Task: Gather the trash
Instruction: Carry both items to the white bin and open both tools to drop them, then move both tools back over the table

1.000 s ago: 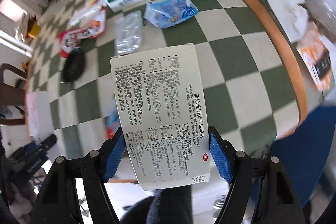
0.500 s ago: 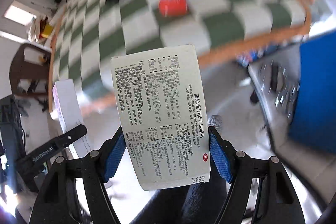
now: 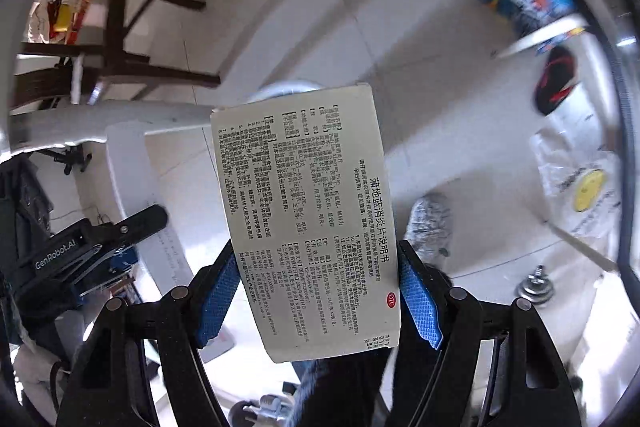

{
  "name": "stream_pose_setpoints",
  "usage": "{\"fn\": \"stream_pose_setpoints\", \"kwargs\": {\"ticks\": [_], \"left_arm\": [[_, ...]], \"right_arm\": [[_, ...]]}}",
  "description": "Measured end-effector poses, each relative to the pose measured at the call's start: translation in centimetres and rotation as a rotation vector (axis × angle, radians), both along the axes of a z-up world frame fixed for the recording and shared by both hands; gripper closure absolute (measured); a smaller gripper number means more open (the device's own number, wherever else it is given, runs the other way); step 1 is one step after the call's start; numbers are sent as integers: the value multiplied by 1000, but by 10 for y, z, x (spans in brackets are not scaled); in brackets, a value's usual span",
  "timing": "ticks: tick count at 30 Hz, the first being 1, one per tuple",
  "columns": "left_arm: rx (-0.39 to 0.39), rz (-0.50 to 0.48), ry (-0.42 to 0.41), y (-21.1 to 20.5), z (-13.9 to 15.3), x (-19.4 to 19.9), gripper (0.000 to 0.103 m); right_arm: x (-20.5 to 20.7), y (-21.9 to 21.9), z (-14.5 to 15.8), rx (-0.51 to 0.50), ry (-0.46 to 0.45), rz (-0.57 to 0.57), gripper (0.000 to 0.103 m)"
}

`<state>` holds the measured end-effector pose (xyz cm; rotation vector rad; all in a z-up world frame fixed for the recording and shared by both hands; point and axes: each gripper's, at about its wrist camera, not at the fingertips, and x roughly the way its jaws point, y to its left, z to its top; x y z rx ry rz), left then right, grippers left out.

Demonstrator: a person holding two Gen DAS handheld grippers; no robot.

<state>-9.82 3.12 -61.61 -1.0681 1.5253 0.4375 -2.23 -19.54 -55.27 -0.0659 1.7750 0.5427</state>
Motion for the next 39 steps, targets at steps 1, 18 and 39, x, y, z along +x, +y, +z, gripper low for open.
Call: {"fn": "stream_pose_setpoints", "kwargs": {"ticks": [1, 18, 39], "left_arm": [[22, -18, 3, 1, -12, 1, 39], [393, -174, 129, 15, -23, -37, 0], [366, -227, 86, -29, 107, -60, 0]], "right_arm": [[1, 6, -24, 0, 6, 5, 26], [-8, 64, -139, -114, -96, 179, 0], [-31, 46, 15, -178, -239, 212, 0]]}}
